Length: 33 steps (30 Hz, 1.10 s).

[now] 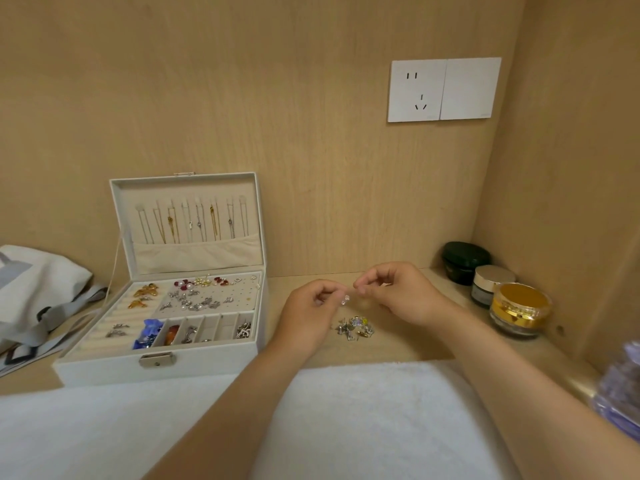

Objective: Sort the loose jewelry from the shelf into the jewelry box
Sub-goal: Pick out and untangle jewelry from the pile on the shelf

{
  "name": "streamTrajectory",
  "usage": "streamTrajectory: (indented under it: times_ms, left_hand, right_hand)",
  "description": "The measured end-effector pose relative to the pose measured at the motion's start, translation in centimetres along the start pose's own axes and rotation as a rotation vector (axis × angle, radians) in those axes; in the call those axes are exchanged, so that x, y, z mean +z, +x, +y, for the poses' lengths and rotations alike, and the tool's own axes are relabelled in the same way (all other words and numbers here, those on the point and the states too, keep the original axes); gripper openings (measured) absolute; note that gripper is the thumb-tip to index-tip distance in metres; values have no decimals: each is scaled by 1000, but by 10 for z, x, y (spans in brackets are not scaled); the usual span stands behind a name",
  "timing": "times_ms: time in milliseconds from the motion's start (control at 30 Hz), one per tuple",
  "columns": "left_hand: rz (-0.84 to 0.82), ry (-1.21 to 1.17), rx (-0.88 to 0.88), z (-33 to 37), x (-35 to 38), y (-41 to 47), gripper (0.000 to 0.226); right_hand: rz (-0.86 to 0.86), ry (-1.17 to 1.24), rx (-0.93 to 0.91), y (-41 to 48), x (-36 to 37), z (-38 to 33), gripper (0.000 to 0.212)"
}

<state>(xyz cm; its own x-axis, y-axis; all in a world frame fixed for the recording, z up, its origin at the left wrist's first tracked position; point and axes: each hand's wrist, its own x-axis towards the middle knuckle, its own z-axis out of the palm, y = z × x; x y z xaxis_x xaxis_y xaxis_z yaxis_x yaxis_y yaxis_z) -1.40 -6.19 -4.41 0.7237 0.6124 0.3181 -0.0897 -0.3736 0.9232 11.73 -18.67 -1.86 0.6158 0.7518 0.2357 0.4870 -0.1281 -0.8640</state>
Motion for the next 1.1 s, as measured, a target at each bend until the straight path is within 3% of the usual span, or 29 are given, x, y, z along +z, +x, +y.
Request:
streamTrajectory:
  times_ms: [167,300,567,767,900,1000,1100]
  left_hand:
    - [-22,-114,-125,1,-2,-1,12]
    - [-38,-155,-166,4,-2,-2,11]
    - [-52,-79,-105,-3,-1,-1,28]
    - [-62,109,-4,-6,-2,-2,31]
    - [-69,133,30,1,1,-5,16]
    - [-44,129,14,4,-1,-4,6]
    - [-24,175,76,12,-10,-2,11]
  right_hand:
    - [-189,-344,-24,-2,0,6,11]
    - [-229,-516,-1,0,3,3,10]
    - [-208,-540,-14,-5,3,0,5]
    - [-124,-212,3,-4,3,-2,17]
    - [-107,128,85,-7,3,-9,14]
    - [-140,194,113,-8,3,-13,8]
    - [-145,243,96,-9,4,-20,7]
